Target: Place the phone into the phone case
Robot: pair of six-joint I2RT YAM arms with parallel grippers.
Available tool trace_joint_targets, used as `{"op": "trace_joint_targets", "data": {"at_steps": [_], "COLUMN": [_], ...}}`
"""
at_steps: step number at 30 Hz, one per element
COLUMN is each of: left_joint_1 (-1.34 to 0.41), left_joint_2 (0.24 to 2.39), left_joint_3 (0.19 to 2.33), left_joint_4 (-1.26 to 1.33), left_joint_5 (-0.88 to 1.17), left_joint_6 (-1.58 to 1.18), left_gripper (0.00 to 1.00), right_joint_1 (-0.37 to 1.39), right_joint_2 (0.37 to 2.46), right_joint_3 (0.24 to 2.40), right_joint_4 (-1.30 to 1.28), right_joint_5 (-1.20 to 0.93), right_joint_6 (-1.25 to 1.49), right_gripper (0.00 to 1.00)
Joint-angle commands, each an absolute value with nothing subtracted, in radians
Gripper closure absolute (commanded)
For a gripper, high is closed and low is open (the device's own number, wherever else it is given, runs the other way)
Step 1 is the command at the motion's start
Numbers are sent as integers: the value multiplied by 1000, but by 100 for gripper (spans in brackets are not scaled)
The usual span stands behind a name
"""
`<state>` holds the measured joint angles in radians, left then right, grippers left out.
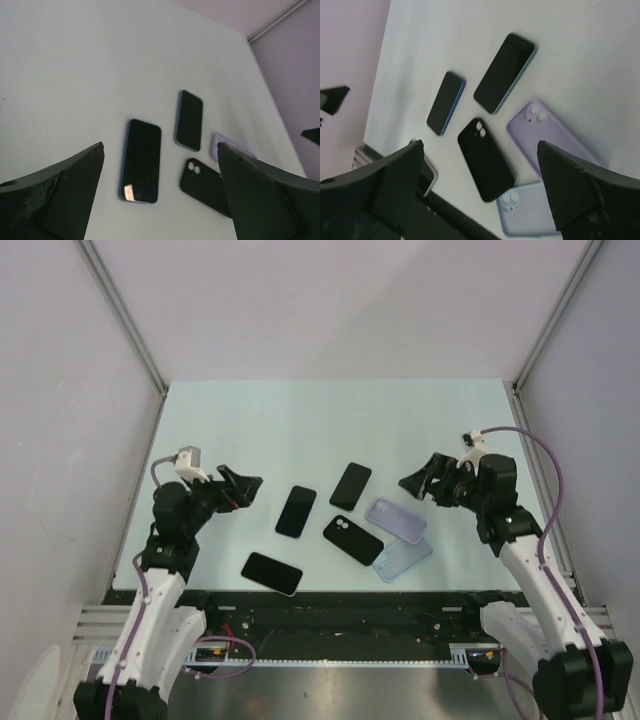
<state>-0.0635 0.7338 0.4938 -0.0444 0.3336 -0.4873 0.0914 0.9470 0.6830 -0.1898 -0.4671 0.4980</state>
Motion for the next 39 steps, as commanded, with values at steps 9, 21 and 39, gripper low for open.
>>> {"op": "trace_joint_targets", "data": {"at_steps": [9,21,39], "left_joint_1": [-52,-369,-673], "left_joint_2": [489,918,1532], "left_joint_3": [376,543,856], "left_joint_4": [-75,-78,-101], "left_joint_5": [626,407,72], "left_joint_6": [-608,-450,-276], "left_gripper": [0,0,23], "right_joint_1": [452,629,615], "right_joint_2": [607,978,1329], "right_joint_3": [614,560,595], "right_joint_4": [-580,-315,-75], "right_joint_5": [-180,-107,-235], "right_joint_6": [595,721,739], "right_gripper": [0,0,0]}}
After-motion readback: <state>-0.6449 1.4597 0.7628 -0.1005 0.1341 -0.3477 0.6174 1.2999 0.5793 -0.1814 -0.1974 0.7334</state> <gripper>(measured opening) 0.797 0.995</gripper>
